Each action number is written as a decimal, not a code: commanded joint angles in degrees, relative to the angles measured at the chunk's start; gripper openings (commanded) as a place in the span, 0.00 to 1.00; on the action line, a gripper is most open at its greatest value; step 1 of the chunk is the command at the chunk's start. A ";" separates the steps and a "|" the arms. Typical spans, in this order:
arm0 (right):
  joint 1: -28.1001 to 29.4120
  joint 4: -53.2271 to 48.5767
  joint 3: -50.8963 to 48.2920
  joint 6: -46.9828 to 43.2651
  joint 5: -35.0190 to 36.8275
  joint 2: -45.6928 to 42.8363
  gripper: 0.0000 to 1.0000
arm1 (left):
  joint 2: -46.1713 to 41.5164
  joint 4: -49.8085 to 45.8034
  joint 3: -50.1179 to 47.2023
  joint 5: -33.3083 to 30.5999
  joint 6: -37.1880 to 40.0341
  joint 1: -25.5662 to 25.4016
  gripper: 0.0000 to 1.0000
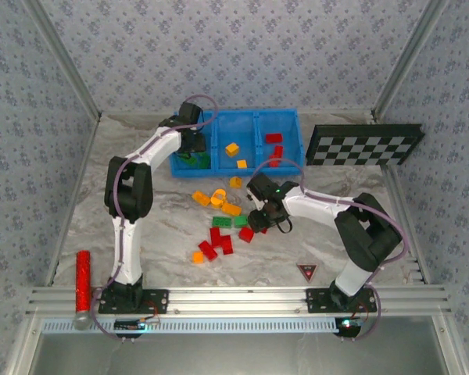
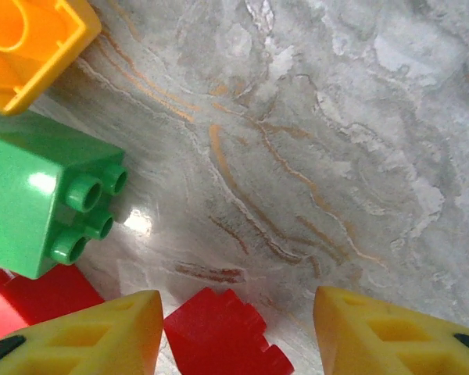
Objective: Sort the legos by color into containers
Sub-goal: Pick up the lego from the bottom-center of the table.
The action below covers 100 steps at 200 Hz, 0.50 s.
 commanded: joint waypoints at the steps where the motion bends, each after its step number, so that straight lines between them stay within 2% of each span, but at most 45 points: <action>1: 0.48 -1.80 -0.22 0.49 2.56 2.23 0.50 | -3.83 -0.74 -0.48 0.50 0.75 -0.16 0.51; 53: 0.01 -2.94 0.05 0.76 3.26 2.20 0.36 | -10.10 -1.32 -0.74 0.52 1.82 -0.77 0.53; 100: -2.38 -6.28 2.60 0.85 3.46 -0.88 0.30 | -17.15 -2.63 -1.49 -0.14 3.27 -2.29 0.54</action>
